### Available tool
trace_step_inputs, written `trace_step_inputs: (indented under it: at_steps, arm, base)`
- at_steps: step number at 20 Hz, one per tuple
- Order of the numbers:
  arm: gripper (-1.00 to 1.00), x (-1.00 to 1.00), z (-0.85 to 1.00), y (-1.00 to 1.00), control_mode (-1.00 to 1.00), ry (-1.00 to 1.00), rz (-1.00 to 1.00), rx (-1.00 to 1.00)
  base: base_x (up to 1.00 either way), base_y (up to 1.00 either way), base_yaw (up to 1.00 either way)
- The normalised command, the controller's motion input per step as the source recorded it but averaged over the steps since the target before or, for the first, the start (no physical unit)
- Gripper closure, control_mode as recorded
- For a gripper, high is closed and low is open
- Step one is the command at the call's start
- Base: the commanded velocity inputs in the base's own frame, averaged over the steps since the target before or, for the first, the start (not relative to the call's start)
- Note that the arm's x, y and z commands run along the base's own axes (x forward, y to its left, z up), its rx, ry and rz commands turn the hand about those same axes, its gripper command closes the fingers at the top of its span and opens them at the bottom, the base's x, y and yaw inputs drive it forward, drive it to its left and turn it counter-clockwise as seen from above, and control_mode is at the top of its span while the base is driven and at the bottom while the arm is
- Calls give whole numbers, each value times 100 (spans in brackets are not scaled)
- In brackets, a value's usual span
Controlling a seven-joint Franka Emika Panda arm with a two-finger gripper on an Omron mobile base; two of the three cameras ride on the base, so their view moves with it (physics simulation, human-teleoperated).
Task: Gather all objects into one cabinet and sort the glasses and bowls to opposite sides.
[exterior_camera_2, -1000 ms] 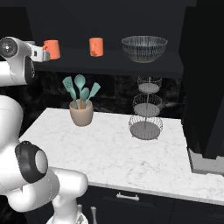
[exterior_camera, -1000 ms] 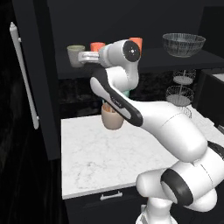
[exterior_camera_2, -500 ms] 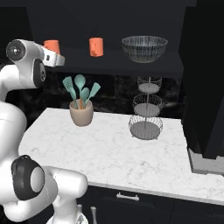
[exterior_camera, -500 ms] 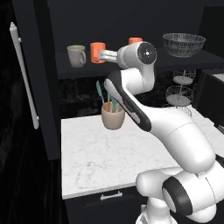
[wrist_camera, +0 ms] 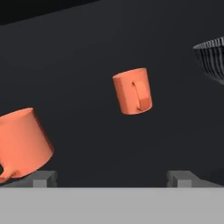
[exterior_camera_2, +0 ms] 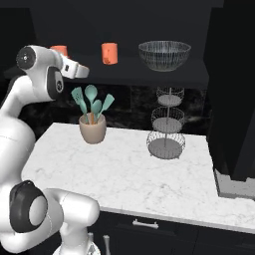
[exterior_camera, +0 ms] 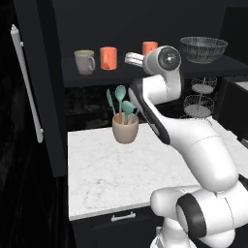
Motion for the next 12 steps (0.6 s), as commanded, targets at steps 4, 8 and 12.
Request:
trace_step_inputs:
  at_steps: [4, 8, 12]
  arm:
    - [-100, 9, 0, -76, -100, 2, 0, 2]
    - [-100, 18, 2, -55, -100, 4, 6, 0]
    - [-100, 7, 1, -39, -100, 2, 12, 0]
  base:
    - [0, 0, 0]
    - [0, 0, 0]
    - [0, 0, 0]
